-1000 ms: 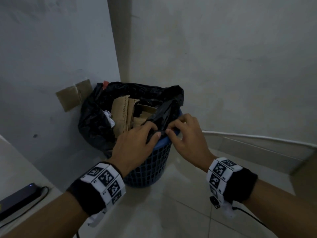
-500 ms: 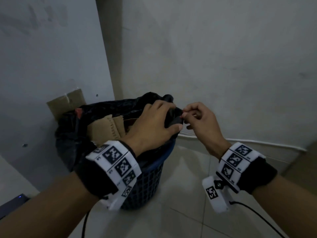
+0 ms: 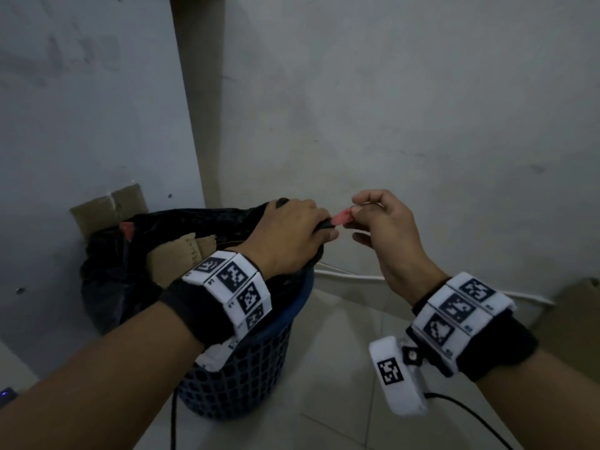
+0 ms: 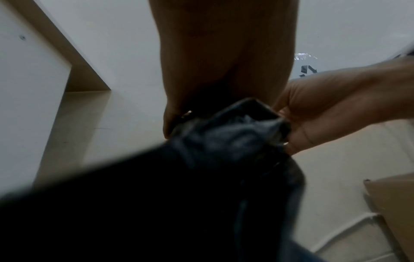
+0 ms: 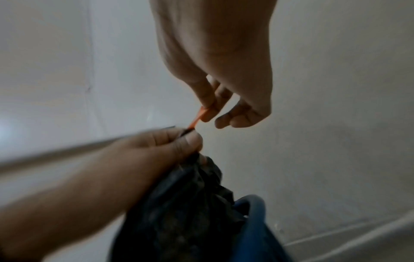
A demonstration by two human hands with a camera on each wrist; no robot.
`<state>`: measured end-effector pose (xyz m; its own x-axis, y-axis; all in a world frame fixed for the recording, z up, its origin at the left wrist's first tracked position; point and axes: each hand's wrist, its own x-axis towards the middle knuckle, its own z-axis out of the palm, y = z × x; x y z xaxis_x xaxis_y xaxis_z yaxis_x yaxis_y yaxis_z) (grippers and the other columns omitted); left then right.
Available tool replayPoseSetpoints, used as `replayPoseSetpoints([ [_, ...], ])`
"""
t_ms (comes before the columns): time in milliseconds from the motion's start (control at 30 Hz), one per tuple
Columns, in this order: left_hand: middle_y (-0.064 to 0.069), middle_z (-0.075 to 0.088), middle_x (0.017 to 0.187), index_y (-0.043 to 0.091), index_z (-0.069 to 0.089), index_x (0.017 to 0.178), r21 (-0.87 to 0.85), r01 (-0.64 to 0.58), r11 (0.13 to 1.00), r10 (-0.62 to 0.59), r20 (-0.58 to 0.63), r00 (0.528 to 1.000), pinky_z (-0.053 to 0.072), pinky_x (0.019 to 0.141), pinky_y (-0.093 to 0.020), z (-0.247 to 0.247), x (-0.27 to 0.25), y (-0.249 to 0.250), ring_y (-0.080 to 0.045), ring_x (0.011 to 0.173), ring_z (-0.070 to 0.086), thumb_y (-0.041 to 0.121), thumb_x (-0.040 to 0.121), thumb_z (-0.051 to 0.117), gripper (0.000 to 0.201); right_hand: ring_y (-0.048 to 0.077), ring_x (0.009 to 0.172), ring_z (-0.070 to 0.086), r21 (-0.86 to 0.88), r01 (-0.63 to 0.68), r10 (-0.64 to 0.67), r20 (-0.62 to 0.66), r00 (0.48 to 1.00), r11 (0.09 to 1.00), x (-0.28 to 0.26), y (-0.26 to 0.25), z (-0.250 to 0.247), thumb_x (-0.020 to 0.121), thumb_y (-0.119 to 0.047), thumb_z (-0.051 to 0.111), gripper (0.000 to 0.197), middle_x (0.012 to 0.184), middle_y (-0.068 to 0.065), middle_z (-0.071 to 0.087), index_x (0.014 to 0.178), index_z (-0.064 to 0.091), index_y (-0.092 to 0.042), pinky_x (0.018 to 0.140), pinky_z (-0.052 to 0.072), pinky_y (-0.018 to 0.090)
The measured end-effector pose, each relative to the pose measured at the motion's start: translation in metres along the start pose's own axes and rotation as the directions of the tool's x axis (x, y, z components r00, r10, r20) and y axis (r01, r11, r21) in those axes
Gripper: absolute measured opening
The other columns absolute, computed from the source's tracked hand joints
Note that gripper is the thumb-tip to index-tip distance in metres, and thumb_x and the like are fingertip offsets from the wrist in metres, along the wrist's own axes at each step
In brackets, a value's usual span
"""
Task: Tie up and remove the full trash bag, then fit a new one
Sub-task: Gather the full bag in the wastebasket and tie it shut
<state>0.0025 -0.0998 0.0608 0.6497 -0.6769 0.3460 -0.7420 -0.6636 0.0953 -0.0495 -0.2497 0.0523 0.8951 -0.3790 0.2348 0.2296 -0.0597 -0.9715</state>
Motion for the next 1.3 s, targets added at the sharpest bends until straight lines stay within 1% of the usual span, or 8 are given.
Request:
replayPoseSetpoints([
  [100, 0.003, 0.046, 0.075, 0.026, 0.037, 0.067, -0.115, -0.008, 0.993, 0.017, 0.083, 0.996, 0.044, 0.072, -0.042, 0.006, -0.011, -0.016, -0.024, 0.074, 0.05, 0.038, 0.099, 0.04, 0.034, 0.025, 0.077, 0.066, 0.418, -0.21, 0.234, -0.007, 0.972, 0.884, 0.008, -0.004, -0.002, 0.095, 0.005, 0.034, 0.025, 0.082, 0.011, 0.059, 0.089, 0.044, -0.017, 0.079, 0.052, 0.039],
  [200, 0.002, 0.048, 0.066, 0.024, 0.04, 0.069, -0.269, 0.058, 0.961, -0.018, 0.148, 0.989, 0.046, 0.069, -0.044, 0.008, -0.024, -0.016, -0.025, 0.066, 0.052, 0.043, 0.1, 0.033, 0.037, 0.025, 0.063, 0.059, 0.582, -0.242, 0.271, 0.038, 0.962, 0.776, 0.006, -0.008, 0.003, 0.094, 0.006, 0.027, 0.024, 0.075, 0.011, 0.047, 0.091, 0.041, -0.013, 0.064, 0.058, 0.039],
  [400, 0.008, 0.049, 0.066, 0.033, 0.057, 0.09, -0.078, -0.085, 0.993, 0.094, 0.114, 0.989, 0.035, 0.064, -0.034, 0.0, -0.03, -0.011, -0.016, 0.07, 0.048, 0.049, 0.099, 0.034, 0.029, 0.011, 0.046, 0.038, -0.085, -0.145, 0.158, 0.177, 0.971, 0.986, -0.004, -0.007, 0.015, 0.096, -0.003, 0.041, 0.017, 0.069, 0.002, 0.044, 0.091, 0.055, -0.012, 0.037, 0.027, 0.02],
  [533, 0.011, 0.045, 0.064, 0.036, 0.043, 0.061, -0.004, -0.055, 0.999, 0.055, 0.105, 0.993, 0.029, 0.067, -0.033, -0.003, -0.034, -0.017, -0.014, 0.072, 0.04, 0.053, 0.096, 0.036, 0.039, 0.005, 0.034, 0.038, -0.588, 0.041, 0.252, 0.407, 0.878, 0.808, -0.017, -0.011, 0.021, 0.099, -0.017, 0.042, 0.033, 0.05, -0.006, 0.058, 0.07, 0.057, -0.014, 0.033, 0.027, 0.016],
  [767, 0.007, 0.046, 0.121, 0.023, 0.06, 0.106, 0.316, 0.005, 0.949, -0.074, 0.207, 0.976, 0.017, 0.109, -0.06, -0.012, -0.04, -0.027, -0.02, 0.125, 0.027, 0.051, 0.099, 0.021, 0.049, 0.011, 0.041, 0.026, -0.344, -0.247, 0.318, 0.167, 0.933, 0.906, -0.001, -0.013, 0.017, 0.093, -0.027, 0.061, 0.032, 0.05, -0.001, 0.037, 0.068, 0.044, -0.018, 0.036, 0.018, 0.019],
  [1067, 0.006, 0.033, 0.131, 0.031, 0.056, 0.111, 0.28, 0.156, 0.947, -0.252, 0.35, 0.902, 0.005, 0.111, -0.066, -0.016, -0.064, -0.054, -0.021, 0.133, 0.017, 0.048, 0.101, 0.023, 0.039, 0.016, 0.043, 0.025, -0.293, -0.377, 0.354, -0.132, 0.926, 0.879, 0.014, 0.016, -0.005, 0.089, -0.024, 0.066, 0.038, 0.054, 0.005, 0.032, 0.064, 0.039, -0.016, 0.036, 0.017, 0.016],
  [1200, 0.015, 0.051, 0.129, 0.039, 0.054, 0.118, -0.097, 0.23, 0.968, -0.221, 0.098, 0.97, 0.025, 0.111, -0.053, -0.015, -0.075, -0.062, -0.012, 0.123, 0.046, 0.054, 0.098, 0.024, 0.04, 0.019, 0.043, 0.041, -0.473, -0.229, 0.215, -0.085, 0.973, 0.851, 0.021, 0.017, -0.003, 0.091, -0.028, 0.062, 0.03, 0.06, 0.007, 0.056, 0.068, 0.05, -0.013, 0.04, 0.032, 0.021],
  [1300, 0.013, 0.063, 0.119, 0.036, 0.059, 0.119, -0.374, 0.26, 0.89, -0.329, -0.134, 0.935, 0.044, 0.1, -0.04, -0.02, -0.09, -0.079, -0.012, 0.107, 0.06, 0.055, 0.097, 0.031, 0.041, 0.025, 0.073, 0.064, -0.688, -0.097, 0.109, -0.027, 0.994, 0.719, 0.019, 0.02, 0.009, 0.09, -0.039, 0.056, 0.027, 0.08, 0.005, 0.072, 0.075, 0.06, -0.017, 0.072, 0.051, 0.034],
])
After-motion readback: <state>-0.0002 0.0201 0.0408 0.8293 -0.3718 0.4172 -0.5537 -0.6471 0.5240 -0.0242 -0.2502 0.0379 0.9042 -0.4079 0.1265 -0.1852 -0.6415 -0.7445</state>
